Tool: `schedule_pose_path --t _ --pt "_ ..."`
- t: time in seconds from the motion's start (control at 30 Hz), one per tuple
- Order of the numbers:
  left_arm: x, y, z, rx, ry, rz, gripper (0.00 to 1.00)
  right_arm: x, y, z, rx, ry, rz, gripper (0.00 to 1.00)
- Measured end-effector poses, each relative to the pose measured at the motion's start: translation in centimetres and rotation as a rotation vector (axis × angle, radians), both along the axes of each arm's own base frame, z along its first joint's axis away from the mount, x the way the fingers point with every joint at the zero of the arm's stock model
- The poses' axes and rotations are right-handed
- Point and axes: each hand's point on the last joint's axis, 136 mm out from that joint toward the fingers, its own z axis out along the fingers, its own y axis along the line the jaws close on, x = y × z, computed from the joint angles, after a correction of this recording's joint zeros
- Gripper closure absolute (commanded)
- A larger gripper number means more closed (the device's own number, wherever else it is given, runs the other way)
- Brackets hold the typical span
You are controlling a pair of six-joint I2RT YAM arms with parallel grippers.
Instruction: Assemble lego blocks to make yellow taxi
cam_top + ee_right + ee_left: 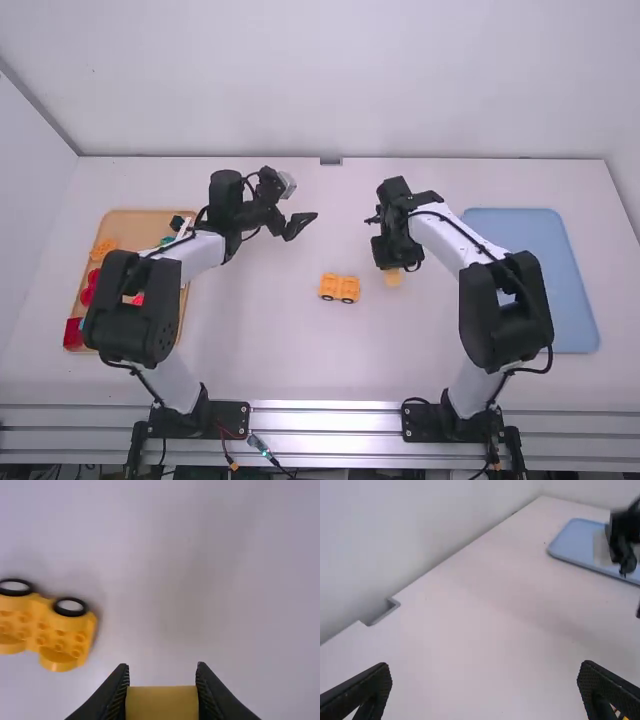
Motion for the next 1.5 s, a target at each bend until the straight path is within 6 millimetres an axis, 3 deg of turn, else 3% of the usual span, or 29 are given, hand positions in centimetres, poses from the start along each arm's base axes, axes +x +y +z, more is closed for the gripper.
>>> schedule_pose_path --t 0.13,0.27,0.63,0.9,1.17,1.3,1.5 --pt "0.2 0.1 0.2 0.000 -0.002 0.010 0.01 -1.4 -1.4 -2.3 0.039 0.058 -0.118 0.98" --pt "0.2 0.1 0.0 0.000 0.008 0.011 0.01 -1.1 -1.7 -3.6 0.111 0.056 -0.240 1.00" --pt "0.2 0.1 0.0 0.000 0.009 0.011 0.01 -0.8 -1.4 -4.5 0.223 0.143 -0.799 1.00" --pt "0.2 0.1 0.0 0.000 0.011 0.012 0.01 -2.1 -1.4 -4.9 0.191 0.255 -1.244 1.00" --pt "0.1 0.1 -0.2 0.002 0.023 0.012 0.01 -2.2 -1.4 -5.1 0.187 0.297 -1.502 0.94" --pt "0.0 0.1 -0.3 0.002 0.026 0.012 0.01 -3.4 -1.5 -6.1 0.163 0.330 -1.631 0.91" --pt "0.0 0.1 -0.3 0.002 0.025 0.011 0.01 -4.0 -1.9 -6.9 0.156 0.345 -1.716 0.87"
